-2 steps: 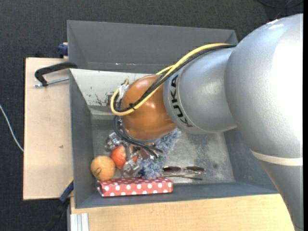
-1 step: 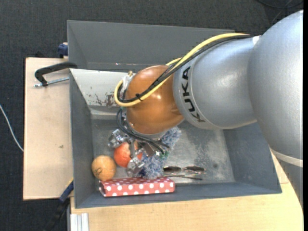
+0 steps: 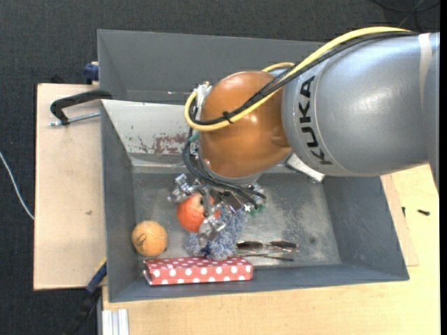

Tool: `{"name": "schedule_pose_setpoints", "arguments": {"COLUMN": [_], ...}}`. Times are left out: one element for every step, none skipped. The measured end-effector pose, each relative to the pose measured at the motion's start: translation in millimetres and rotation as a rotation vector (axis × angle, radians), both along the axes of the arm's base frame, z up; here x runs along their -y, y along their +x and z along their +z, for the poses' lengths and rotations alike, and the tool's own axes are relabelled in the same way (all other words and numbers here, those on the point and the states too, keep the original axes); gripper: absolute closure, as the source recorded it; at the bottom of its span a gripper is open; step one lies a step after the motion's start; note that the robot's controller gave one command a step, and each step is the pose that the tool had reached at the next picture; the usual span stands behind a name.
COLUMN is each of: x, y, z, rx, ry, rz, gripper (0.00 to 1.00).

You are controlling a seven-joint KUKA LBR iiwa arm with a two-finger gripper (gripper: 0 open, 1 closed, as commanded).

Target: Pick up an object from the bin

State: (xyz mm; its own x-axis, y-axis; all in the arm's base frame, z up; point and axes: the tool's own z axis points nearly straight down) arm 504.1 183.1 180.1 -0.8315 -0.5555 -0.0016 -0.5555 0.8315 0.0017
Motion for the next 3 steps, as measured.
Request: {"name": "schedule_pose_setpoints", "arguments": {"x": [-10,-4,-4], "y": [11.8,-0.6,9.9], "z": [37,106,57], "rx": [0.004,0.001,0.007], "ry": [0.002,0.0,0.002], "rz": [-0.037,-0.019,-0.013], "gripper": [1.0,1.0,0.0]}}
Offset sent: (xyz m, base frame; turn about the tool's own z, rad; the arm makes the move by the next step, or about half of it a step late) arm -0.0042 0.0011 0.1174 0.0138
